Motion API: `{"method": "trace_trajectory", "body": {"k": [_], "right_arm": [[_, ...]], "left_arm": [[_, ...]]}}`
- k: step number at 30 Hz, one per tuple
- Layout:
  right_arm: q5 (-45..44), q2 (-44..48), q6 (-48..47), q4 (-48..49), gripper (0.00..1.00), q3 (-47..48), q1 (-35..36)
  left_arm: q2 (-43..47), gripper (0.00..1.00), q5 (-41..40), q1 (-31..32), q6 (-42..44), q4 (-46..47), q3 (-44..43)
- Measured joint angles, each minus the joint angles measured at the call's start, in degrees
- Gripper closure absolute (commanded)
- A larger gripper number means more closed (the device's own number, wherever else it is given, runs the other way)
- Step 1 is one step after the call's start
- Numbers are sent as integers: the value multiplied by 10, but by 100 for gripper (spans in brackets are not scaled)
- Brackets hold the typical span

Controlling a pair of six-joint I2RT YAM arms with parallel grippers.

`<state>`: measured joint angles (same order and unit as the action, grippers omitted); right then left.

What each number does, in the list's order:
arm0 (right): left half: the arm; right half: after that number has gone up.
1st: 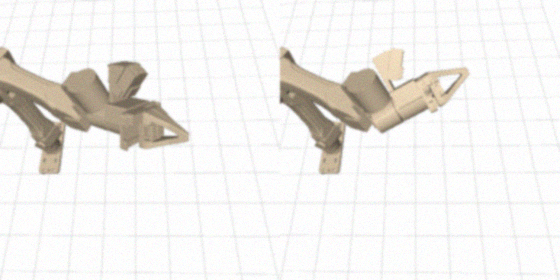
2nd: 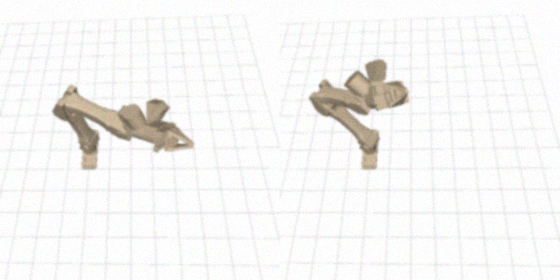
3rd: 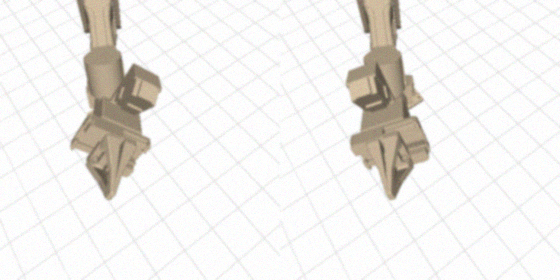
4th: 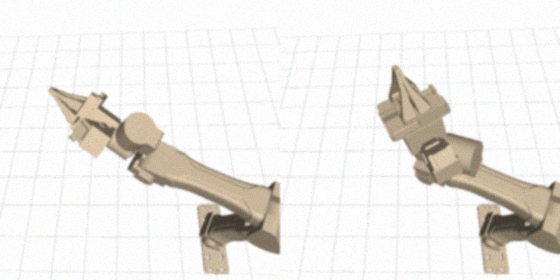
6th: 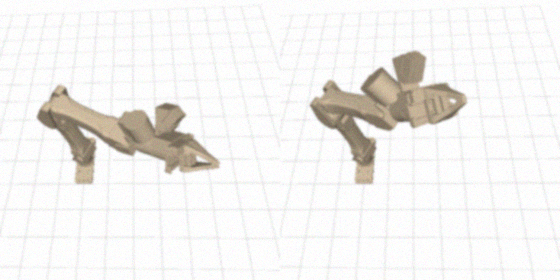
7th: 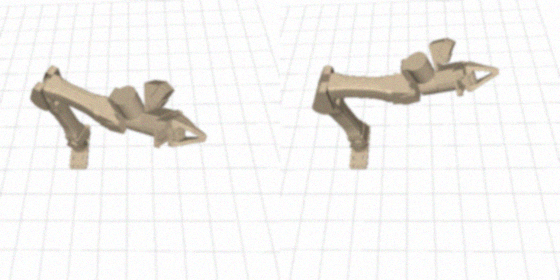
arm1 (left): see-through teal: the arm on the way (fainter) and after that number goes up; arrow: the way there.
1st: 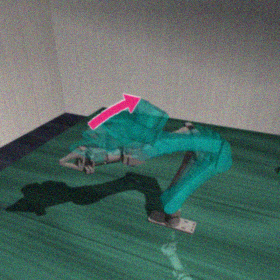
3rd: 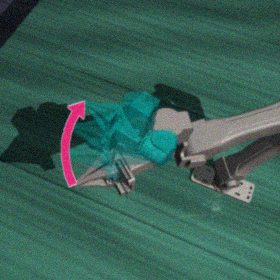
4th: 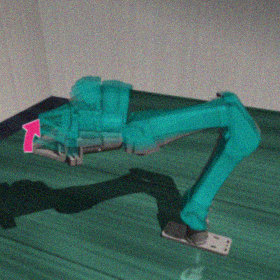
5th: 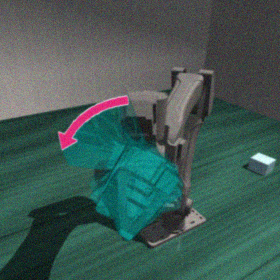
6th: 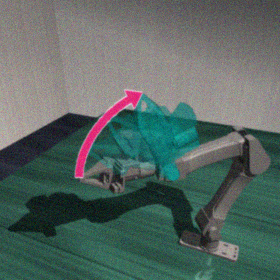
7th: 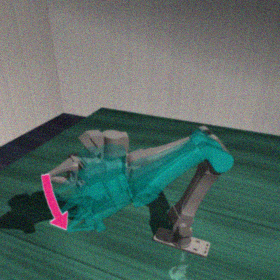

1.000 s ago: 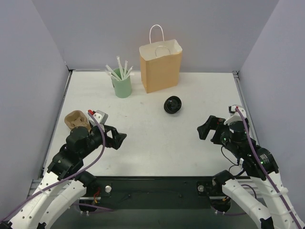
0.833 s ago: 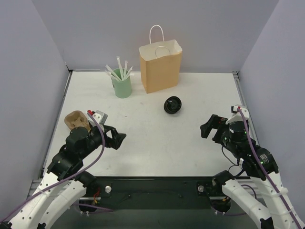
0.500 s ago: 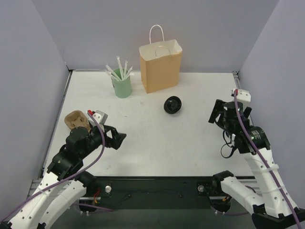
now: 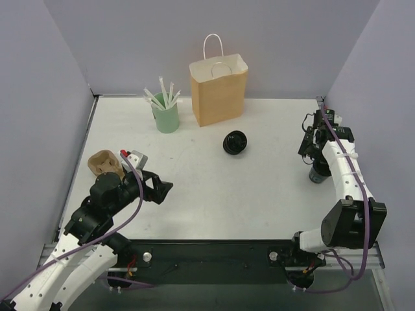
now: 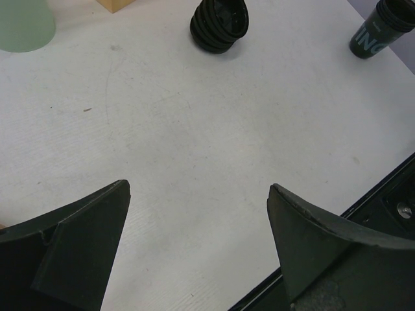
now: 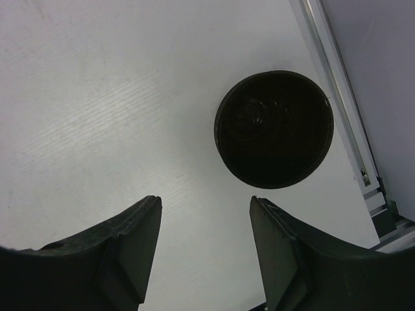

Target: Pack the takeout coffee

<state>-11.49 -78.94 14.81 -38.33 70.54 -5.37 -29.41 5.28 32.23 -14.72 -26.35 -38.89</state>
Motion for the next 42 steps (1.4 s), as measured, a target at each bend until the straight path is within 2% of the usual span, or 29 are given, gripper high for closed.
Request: {"method": "trace_trajectory", "body": {"k": [6,17,20,21,24,28,33,39,42], "right_arm": [[2,-101,-29,-1,59,37,-23],[10,-193,-77,5,69,79,-41],[15,-207,-83,4,81,79,-43],[18,-210,-85,4,90,79,-44],[30,-213,-93,4,100,79,-43],[44,-212,-94,2,100,79,-30],[53,-177,-88,-2,100,71,61],[68,-101,-64,0,100,50,267],[66,-98,-53,1,100,50,342]], "left_arm": [[-13,4,12,0,0,0,0],[-8,4,20,1,0,0,0],[-6,4,20,1,0,0,0],[-7,4,20,1,0,-1,0],[-7,4,17,1,0,-1,0],[-7,4,8,1,0,-1,0],[-7,4,-6,1,2,-3,0],[-9,5,-38,1,3,-9,-2],[-9,5,-56,1,3,-13,-2]]}}
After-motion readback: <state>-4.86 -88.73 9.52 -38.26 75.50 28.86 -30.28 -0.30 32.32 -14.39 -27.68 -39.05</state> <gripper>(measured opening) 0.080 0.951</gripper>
